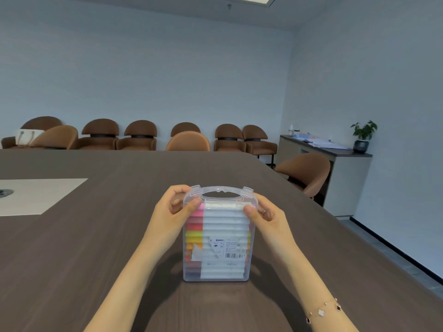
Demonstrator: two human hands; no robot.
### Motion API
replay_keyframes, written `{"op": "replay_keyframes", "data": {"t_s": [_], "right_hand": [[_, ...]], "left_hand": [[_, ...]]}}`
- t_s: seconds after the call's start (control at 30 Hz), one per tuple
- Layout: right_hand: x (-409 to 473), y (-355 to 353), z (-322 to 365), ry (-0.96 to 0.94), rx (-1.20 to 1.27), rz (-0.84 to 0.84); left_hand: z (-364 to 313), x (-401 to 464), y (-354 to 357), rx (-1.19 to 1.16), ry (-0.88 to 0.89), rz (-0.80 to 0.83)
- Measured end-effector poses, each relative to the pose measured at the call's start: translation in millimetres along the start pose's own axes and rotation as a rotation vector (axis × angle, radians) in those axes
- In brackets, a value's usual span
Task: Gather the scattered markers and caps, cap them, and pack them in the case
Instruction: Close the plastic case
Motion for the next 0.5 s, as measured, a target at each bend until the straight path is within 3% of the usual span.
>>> {"op": "replay_keyframes", "data": {"t_s": [0.5], "right_hand": [[5.4, 6.6, 5.8, -0.087, -0.046, 0.032]], "left_hand": [[0.6, 0.4, 6.0, -0.025, 0.052, 0.011]]}}
Point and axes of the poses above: each hand's wrist, its own x-axis towards the middle knuckle, its own y-axis out of the palm, z = x × y, the point moved 4 cm from there along x, towards the middle knuckle, and after that the axes turned 8 degrees about z, right-handed, at the moved point
